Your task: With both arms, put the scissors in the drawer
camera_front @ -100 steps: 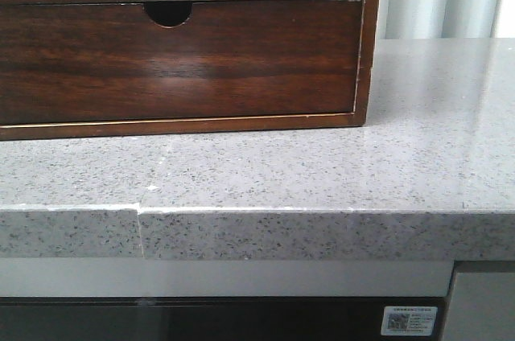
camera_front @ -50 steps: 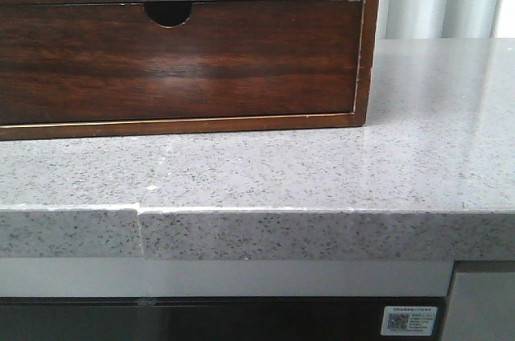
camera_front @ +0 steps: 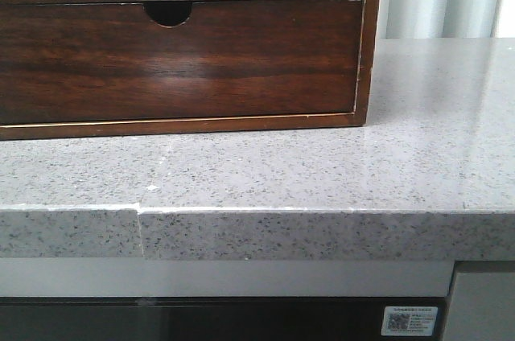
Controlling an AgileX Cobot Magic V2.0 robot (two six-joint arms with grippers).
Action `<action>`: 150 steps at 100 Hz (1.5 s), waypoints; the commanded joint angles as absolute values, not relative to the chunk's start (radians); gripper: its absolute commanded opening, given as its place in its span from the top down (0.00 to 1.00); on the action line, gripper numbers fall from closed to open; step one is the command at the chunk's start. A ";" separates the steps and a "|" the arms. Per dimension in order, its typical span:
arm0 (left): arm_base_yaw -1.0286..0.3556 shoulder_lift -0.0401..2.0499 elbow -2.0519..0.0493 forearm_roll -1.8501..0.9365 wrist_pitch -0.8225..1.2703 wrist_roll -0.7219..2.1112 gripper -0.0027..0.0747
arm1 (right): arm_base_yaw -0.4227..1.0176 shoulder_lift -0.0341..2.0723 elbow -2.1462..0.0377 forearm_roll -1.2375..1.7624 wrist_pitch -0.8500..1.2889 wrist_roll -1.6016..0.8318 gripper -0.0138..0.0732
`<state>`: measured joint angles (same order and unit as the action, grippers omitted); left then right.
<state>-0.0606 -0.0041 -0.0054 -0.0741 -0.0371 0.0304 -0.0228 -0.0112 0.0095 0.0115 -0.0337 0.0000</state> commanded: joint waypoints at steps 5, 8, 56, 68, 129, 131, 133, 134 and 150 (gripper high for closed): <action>-0.057 -0.023 -0.022 -0.123 -0.114 0.023 0.99 | -0.025 -0.033 -0.030 0.016 -0.033 0.000 0.92; -0.057 -0.023 -0.035 -0.126 -0.105 0.023 0.99 | -0.025 -0.031 -0.053 0.016 0.000 0.000 0.92; -0.057 0.251 -0.508 -0.138 0.338 0.034 0.99 | -0.025 0.229 -0.418 0.016 0.318 0.000 0.92; -0.057 0.346 -0.595 -0.124 0.384 0.064 0.99 | -0.025 0.318 -0.508 0.009 0.376 0.000 0.92; -0.057 0.415 -0.613 -0.123 0.374 0.062 0.99 | -0.025 0.381 -0.568 0.009 0.377 0.000 0.92; -0.057 0.415 -0.613 -0.123 0.374 0.062 0.99 | -0.025 0.381 -0.568 0.009 0.375 0.000 0.92; -0.057 0.415 -0.613 -0.123 0.372 0.062 0.99 | -0.025 0.381 -0.568 0.009 0.372 0.000 0.92; -0.057 0.415 -0.613 -0.123 0.372 0.062 0.99 | -0.025 0.381 -0.568 0.009 0.372 0.000 0.92; -0.057 0.417 -0.613 -0.103 0.368 0.062 0.96 | -0.025 0.384 -0.568 0.009 0.368 0.000 0.83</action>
